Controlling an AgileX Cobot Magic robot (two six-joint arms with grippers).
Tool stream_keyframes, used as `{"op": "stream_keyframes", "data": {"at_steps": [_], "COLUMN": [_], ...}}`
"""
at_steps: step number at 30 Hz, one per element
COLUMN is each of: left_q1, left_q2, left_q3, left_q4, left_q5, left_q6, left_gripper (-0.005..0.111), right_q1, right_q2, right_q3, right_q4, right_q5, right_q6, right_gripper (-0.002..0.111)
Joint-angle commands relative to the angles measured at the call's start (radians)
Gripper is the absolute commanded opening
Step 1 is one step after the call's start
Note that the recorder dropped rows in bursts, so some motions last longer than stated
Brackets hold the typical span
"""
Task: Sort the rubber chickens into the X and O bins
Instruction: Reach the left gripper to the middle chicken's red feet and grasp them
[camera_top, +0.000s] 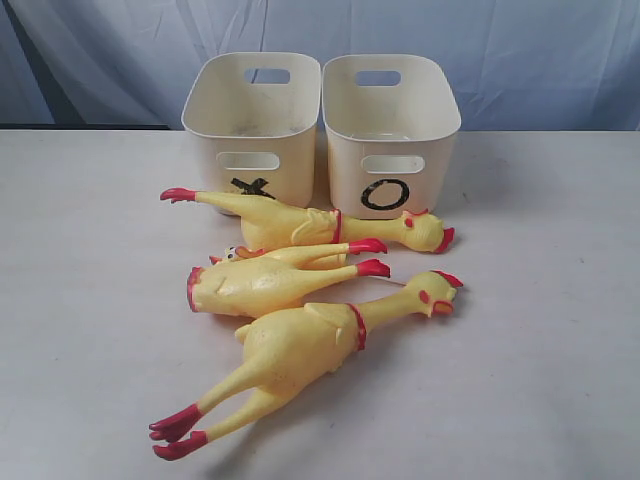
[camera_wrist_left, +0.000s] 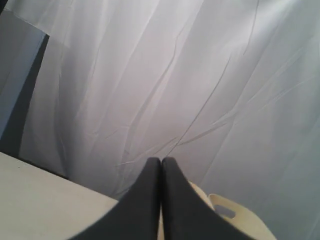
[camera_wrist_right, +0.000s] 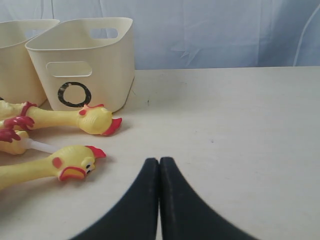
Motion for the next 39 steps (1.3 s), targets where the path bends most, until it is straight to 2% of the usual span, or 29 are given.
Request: {"op": "stream_keyframes", "data": {"at_steps": [1, 5, 9, 18, 25, 30, 32, 35, 39], "left_q1": [-0.001, -0.013, -0.076, -0.327, -0.513, -0.601, -0.626, -0.64, -0.64], "left_q2": [0.158, 0.304, 0.446, 0.75, 0.957, 1.075, 1.112, 1.143, 1.227], "left_q3": [-0.104, -0.164, -0.213, -0.309, -0.384, -0.389, -0.389, -0.392, -0.472], "left_q4": [0.122, 0.147, 0.147, 0.15, 0.26, 0.264, 0.258, 0.267, 0.301], "left_q5": [0.065, 0.068, 0.068, 0.006, -0.026, -0.19, -0.26, -0.294, -0.128], "left_q6": [0.007, 0.095, 0.161, 0.271, 0.363, 0.363, 0.354, 0.281, 0.281], "left_gripper": [0.0, 0.0, 0.0, 0.0, 0.0, 0.0, 0.0, 0.0, 0.0], "right_q1": [-0.002, -0.002, -0.002, -0.002, -0.002, -0.002, -0.002, -0.002, -0.002], "right_q2": [-0.003, -0.003, -0.003, -0.003, -0.003, -0.003, -0.003, -0.003, -0.003], "right_q3": [-0.001, -0.001, -0.001, -0.001, -0.001, -0.001, -0.001, -0.001, -0.001], "right_q4": [0.001, 0.001, 0.001, 0.001, 0.001, 0.001, 0.001, 0.001, 0.001], "right_q5": [-0.006, -0.006, -0.006, -0.006, -0.006, -0.006, -0.006, -0.006, -0.006], "right_q6": [-0.002, -0.002, -0.002, -0.002, -0.002, -0.002, -0.002, -0.002, -0.002], "right_gripper": [0.0, 0.0, 0.0, 0.0, 0.0, 0.0, 0.0, 0.0, 0.0]}}
